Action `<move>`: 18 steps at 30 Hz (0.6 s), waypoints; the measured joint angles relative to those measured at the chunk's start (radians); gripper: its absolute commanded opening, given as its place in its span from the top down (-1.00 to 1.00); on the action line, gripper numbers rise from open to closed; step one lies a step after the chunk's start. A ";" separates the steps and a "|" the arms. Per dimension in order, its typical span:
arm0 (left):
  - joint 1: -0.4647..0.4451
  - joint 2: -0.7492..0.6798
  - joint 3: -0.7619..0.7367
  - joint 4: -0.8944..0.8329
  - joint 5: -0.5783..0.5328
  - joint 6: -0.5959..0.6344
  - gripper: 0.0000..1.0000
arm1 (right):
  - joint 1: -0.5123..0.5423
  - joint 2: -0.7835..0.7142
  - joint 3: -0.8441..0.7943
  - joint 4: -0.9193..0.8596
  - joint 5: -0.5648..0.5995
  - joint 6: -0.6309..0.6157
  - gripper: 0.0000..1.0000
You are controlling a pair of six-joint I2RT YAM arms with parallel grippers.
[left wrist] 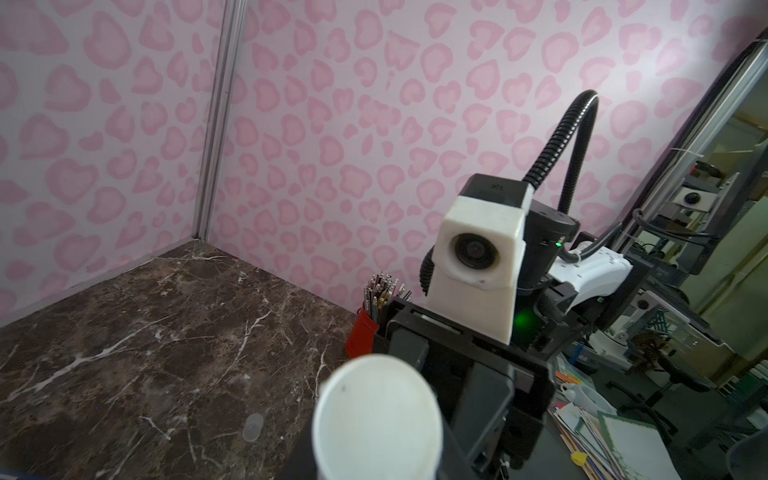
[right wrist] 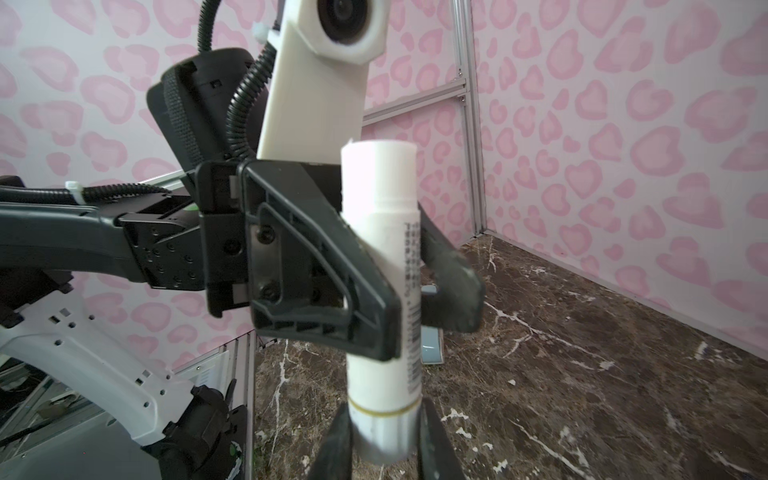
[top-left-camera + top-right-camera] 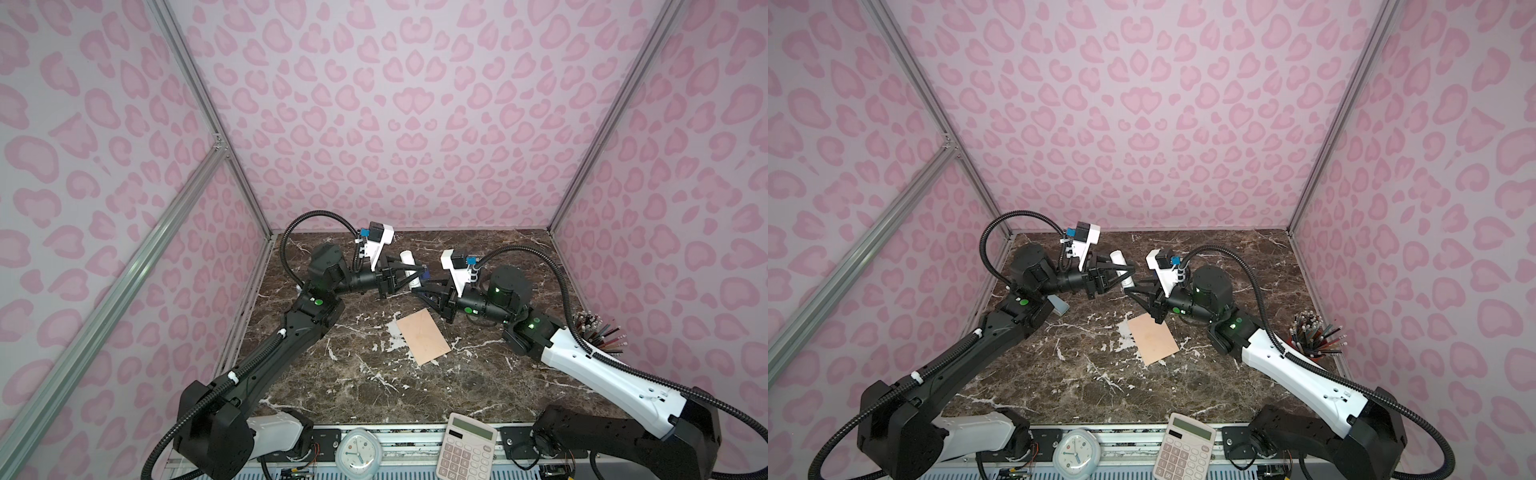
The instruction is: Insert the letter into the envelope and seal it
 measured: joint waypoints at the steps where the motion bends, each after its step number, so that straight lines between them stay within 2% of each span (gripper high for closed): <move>1: -0.003 -0.003 -0.001 -0.012 -0.020 0.013 0.92 | 0.012 0.001 0.003 -0.006 0.032 -0.010 0.58; 12: -0.051 -0.016 -0.046 -0.003 -0.253 0.068 0.92 | 0.198 0.014 0.001 -0.023 0.547 -0.121 0.59; 18: -0.063 -0.017 -0.062 0.027 -0.343 0.071 0.91 | 0.264 0.055 0.029 -0.014 0.745 -0.158 0.59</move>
